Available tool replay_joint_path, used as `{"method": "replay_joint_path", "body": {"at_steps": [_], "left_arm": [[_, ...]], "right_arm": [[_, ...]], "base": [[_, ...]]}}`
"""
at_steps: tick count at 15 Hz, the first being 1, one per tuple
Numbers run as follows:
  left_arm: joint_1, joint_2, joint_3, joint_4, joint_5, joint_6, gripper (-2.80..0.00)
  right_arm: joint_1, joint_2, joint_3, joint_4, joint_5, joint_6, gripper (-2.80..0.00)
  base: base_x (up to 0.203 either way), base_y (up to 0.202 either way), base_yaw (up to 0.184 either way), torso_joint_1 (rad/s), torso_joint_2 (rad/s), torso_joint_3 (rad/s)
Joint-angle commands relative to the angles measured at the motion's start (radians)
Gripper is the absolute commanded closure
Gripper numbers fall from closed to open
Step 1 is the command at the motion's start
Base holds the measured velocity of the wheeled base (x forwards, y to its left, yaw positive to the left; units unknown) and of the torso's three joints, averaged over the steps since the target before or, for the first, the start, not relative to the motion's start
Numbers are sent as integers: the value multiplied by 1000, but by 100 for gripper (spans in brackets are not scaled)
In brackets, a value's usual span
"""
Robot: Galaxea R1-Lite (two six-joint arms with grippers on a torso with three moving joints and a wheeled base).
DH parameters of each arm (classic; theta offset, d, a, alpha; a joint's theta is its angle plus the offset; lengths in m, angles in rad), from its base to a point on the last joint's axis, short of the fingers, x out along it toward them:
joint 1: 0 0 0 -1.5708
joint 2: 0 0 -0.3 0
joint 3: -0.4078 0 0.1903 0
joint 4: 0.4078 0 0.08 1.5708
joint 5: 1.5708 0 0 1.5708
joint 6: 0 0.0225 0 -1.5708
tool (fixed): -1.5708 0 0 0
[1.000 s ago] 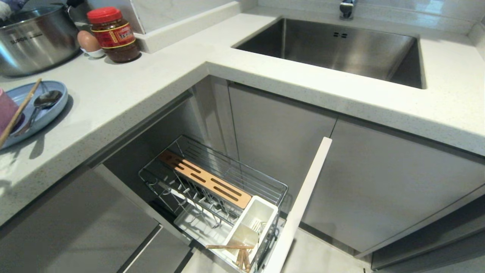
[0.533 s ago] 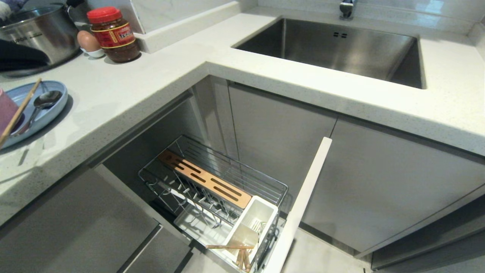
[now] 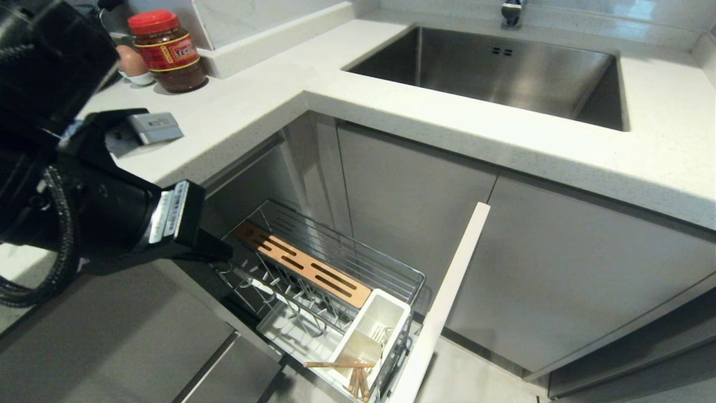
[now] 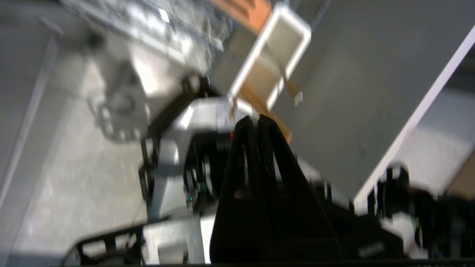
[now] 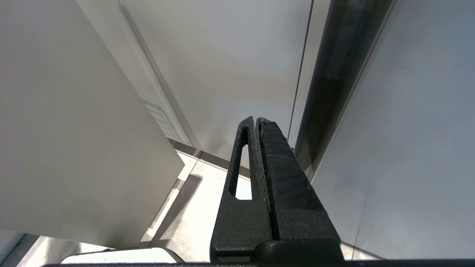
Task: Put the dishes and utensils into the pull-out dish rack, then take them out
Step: Take the chopsticks out of the cupboard
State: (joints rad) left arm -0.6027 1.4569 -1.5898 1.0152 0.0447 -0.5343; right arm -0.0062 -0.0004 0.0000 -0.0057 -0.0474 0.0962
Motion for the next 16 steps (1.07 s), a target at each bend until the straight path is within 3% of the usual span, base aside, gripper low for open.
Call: {"method": "replay_joint_path", "body": {"at_steps": [1,5,6,10,16], "left_arm": [[-5,101,-3,51,-68,1,0],[-7,248,-2,163,-143,72,0],[-6,279,-1,186,-160,93,-280],[-3,423,2,217,-264,149,-280],[23,578,4,218,-278,195,-280]], "right_arm": [[0,-4,0,0,0,0,0],[0,-4,0,0,0,0,0],[0,-4,0,0,0,0,0],[0,-4,0,0,0,0,0],[0,-4,0,0,0,0,0]], "base": [[0,0,0,0,0,0],[0,0,0,0,0,0],[0,0,0,0,0,0],[0,0,0,0,0,0],[0,0,0,0,0,0]]}}
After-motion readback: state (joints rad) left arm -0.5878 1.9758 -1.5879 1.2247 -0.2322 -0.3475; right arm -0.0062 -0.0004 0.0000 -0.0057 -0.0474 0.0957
